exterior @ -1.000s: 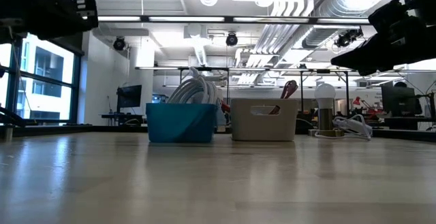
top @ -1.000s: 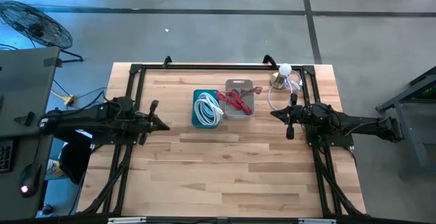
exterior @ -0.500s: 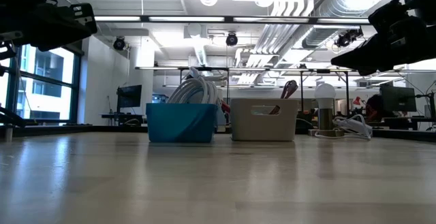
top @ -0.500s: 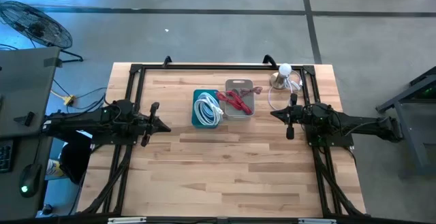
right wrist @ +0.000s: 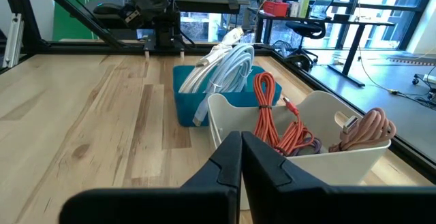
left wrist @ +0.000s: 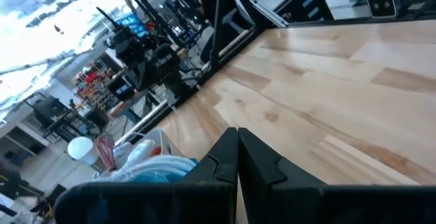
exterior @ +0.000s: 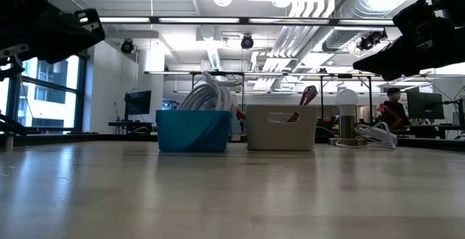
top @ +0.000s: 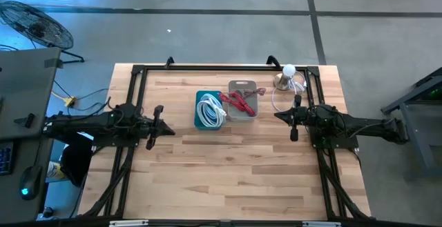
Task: Pick & Place USB Port
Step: Return to Home Position
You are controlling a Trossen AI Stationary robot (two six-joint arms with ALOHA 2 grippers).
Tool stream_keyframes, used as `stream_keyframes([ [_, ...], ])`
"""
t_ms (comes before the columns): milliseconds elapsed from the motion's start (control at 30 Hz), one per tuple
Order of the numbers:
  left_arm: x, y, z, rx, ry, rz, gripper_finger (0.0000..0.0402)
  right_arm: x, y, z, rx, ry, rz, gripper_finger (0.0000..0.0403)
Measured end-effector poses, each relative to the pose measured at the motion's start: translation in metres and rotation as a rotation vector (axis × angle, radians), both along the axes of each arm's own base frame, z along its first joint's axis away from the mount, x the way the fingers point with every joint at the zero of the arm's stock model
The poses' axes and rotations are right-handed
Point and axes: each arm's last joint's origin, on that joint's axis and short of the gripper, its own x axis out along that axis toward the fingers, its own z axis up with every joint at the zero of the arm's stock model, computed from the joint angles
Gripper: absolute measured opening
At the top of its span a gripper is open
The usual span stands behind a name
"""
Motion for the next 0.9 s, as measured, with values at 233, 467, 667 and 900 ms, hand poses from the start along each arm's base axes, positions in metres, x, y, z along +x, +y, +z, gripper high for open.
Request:
stream_keyframes([
  [233,0.0002,-0.0001,-0.0016,0.024,-0.010,-0.006,0.0000,0.0000,0.0000,0.0000,0.000,0.000,0.000,0.0003],
  [467,0.0007,0.0013,-0.0027,0.075,-0.014,0.041,0.0000,0.0000,0.0000,0.0000,0.000,0.000,0.000,0.0006],
  [667,0.0012,0.0056,-0.0053,0.116,0.011,0.187,0.0000,0.0000,0.0000,0.0000,0.000,0.000,0.000,0.0008],
  [900,0.0012,0.0080,-0.0072,0.144,0.031,0.267,0.0000,0.0000,0.0000,0.0000,0.000,0.000,0.000,0.0009],
])
